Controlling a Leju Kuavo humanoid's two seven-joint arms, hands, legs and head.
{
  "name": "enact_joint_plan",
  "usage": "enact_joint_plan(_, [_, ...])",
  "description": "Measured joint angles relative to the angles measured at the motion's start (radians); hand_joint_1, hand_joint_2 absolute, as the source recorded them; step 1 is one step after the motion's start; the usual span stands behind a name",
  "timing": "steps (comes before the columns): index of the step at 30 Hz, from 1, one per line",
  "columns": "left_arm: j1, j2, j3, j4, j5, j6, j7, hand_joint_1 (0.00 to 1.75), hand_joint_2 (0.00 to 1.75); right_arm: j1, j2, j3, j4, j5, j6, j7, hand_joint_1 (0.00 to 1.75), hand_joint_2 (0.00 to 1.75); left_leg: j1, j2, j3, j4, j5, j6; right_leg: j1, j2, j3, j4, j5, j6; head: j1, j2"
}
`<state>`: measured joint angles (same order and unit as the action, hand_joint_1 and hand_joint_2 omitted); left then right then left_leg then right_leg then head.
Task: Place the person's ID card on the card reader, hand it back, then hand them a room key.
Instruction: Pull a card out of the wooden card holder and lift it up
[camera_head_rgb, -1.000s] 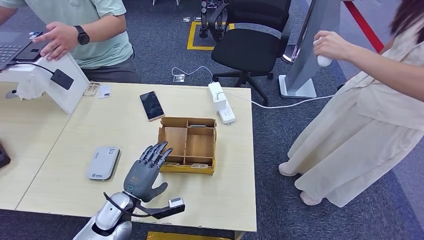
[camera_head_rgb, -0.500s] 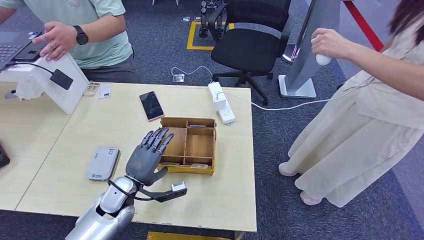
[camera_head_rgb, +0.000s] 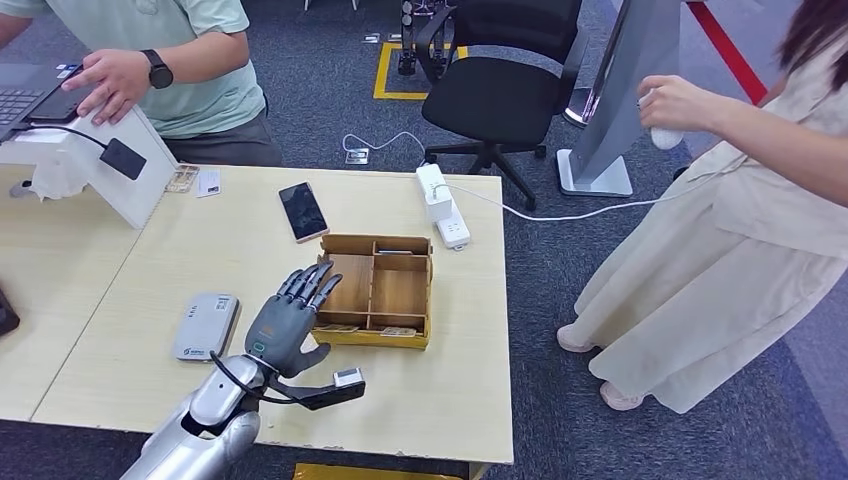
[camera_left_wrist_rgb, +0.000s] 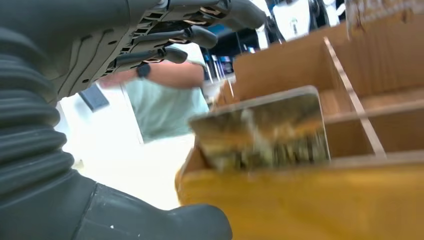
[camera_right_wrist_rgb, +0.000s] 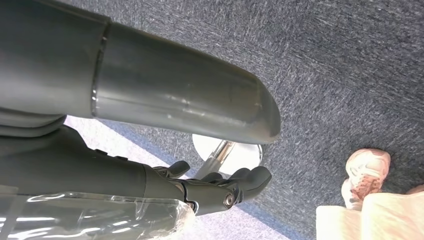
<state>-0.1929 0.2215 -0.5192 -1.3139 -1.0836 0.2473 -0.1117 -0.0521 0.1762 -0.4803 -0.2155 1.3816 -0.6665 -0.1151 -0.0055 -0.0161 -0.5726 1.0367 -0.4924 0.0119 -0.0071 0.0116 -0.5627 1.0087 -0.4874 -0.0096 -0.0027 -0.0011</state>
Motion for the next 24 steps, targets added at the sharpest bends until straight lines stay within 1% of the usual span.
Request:
enact_joint_plan(5, [0.037, 0.026, 0.0, -0.028, 0.081, -0.061, -0.011, 0.0, 1.75, 0.001, 0.0, 0.0, 0.0, -0.006, -0.01, 0.0, 0.0, 0.0, 0.0, 0.0, 0.0, 0.0, 0.0, 0.0, 0.0, 0.0, 0.0, 0.0, 0.0, 0.0, 0.0, 0.0])
enact_joint_plan(13, [0.082, 0.064, 0.0, -0.057, 0.116, -0.081, -0.024, 0.0, 1.75, 0.001, 0.0, 0.0, 0.0, -0.008, -0.01, -0.001, 0.0, 0.0, 0.0, 0.0, 0.0, 0.0, 0.0, 0.0, 0.0, 0.0, 0.0, 0.0, 0.0, 0.0, 0.0, 0.0])
enact_joint_plan(17, [0.096, 0.069, 0.0, -0.065, 0.116, -0.079, -0.024, 0.0, 1.75, 0.001, 0.0, 0.0, 0.0, -0.008, -0.01, -0.001, 0.0, 0.0, 0.0, 0.0, 0.0, 0.0, 0.0, 0.0, 0.0, 0.0, 0.0, 0.0, 0.0, 0.0, 0.0, 0.0])
enact_joint_plan(24, [0.095, 0.066, 0.0, -0.08, 0.105, -0.066, -0.024, 0.0, 1.75, 0.0, 0.0, 0.0, 0.0, -0.006, -0.009, -0.001, 0.0, 0.0, 0.0, 0.0, 0.0, 0.0, 0.0, 0.0, 0.0, 0.0, 0.0, 0.0, 0.0, 0.0, 0.0, 0.0])
